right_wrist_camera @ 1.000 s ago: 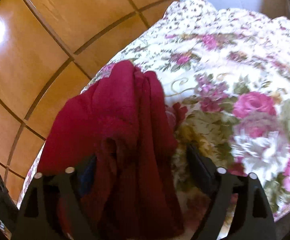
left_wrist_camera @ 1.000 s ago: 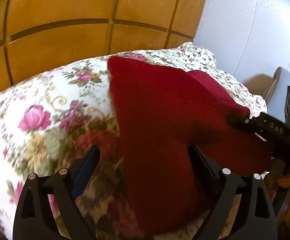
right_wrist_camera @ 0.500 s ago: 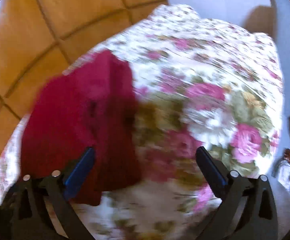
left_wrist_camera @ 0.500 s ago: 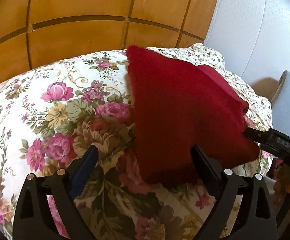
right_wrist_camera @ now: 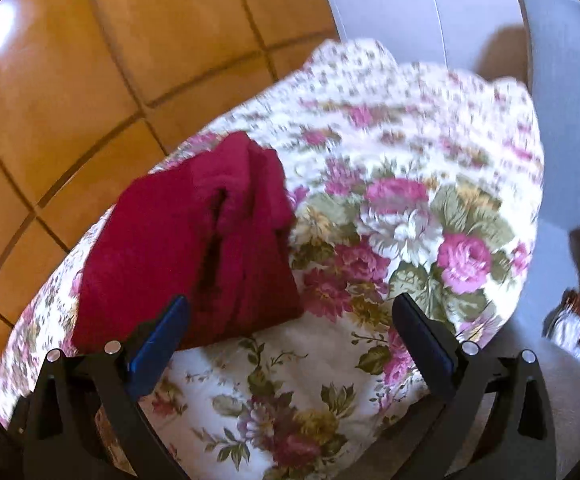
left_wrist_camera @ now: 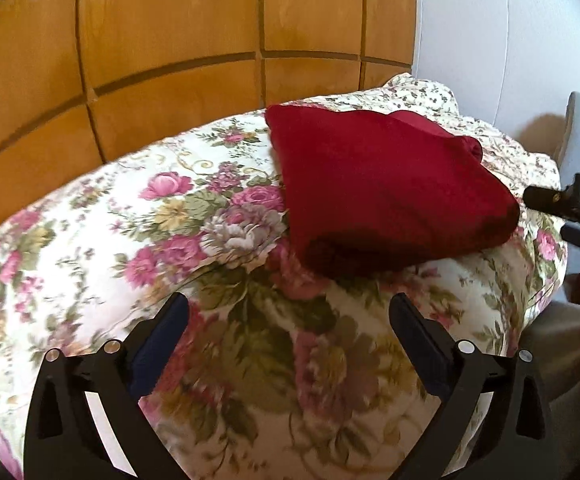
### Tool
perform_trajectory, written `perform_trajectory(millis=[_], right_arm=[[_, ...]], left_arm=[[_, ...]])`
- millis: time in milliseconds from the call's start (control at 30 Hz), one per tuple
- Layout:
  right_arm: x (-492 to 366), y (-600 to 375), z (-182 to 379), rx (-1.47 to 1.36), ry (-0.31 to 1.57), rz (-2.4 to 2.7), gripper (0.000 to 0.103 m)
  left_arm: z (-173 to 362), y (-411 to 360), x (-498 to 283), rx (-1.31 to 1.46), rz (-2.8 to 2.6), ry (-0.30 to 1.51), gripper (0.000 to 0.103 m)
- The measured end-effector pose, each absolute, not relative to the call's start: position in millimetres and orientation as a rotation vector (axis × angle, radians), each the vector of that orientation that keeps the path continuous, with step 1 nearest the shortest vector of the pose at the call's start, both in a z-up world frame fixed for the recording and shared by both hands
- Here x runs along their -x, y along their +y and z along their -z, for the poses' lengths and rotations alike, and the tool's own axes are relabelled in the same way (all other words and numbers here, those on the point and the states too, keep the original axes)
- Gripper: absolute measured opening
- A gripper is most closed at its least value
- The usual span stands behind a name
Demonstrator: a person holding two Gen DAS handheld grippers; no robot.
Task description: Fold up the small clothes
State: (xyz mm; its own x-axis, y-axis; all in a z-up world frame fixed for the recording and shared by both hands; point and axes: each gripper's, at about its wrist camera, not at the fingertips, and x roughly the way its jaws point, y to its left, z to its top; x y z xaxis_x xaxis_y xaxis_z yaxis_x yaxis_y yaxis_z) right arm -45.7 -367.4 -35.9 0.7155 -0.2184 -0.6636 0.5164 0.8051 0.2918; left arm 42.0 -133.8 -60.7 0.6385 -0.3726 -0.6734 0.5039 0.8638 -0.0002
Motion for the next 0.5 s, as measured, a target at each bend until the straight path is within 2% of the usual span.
perform_trajectory(millis=[167,500], right_arm=[[62.5,-333.7,20.2,-0.353,0.597,0.408,0.101],[91.1,-287.0,20.9,-0.239,0.596,0.394,0.101]], left_arm=[[48.5,-121.8,-27.6,-0.173,0.485,0.707,0.099],[22.6,-95.8,-10.9,-0.092,0.399,0.654,0.099]])
